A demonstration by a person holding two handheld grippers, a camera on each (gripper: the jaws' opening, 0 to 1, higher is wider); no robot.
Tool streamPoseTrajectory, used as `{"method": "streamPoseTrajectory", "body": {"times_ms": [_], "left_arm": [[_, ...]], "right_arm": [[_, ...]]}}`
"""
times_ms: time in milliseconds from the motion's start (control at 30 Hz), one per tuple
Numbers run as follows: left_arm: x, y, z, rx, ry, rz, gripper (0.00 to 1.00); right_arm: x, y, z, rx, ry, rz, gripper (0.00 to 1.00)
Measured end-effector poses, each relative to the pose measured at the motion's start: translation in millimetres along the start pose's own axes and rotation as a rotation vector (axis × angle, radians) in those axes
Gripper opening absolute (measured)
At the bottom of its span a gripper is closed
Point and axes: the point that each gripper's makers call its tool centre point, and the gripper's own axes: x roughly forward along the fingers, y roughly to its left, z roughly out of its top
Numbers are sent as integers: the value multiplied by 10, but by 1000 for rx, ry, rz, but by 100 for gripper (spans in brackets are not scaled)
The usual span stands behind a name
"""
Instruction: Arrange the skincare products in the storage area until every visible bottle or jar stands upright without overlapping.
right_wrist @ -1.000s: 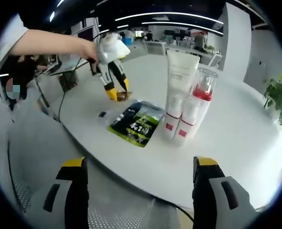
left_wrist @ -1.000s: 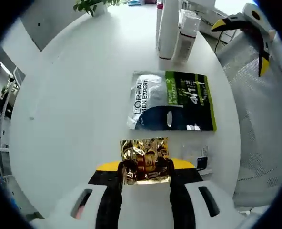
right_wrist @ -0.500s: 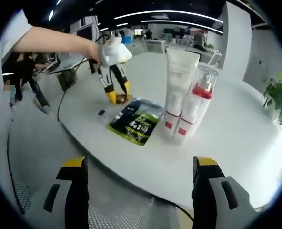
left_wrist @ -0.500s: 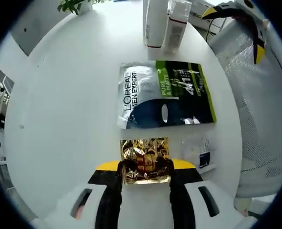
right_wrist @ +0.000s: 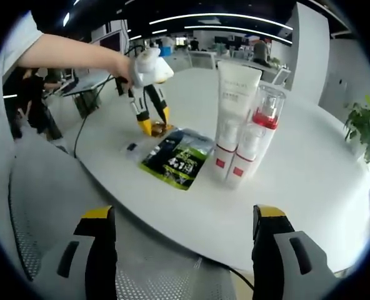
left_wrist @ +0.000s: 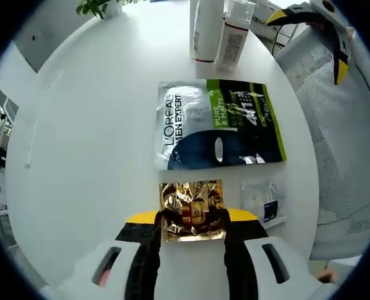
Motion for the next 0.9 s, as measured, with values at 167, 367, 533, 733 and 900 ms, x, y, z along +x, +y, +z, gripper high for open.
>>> {"method": "streamPoseTrajectory", "body": {"times_ms": [167, 367, 533, 733, 900], "left_arm": [[-12, -6, 7, -6, 5, 5, 40], [-28, -11, 6, -22, -1, 4, 40], [-104, 10, 34, -41, -19, 18, 39], [-144, -29, 17, -42, -10, 25, 39], [-191, -55, 36, -62, -27, 49, 43]], "right_arm": [[0, 0, 1, -1, 1, 1, 91], [0, 2, 5, -3, -1, 1, 91], [-3, -1, 9, -3, -2, 0, 90], [-4, 4, 11, -5, -5, 3, 90], [-3, 2, 12, -6, -10, 5, 90]]}}
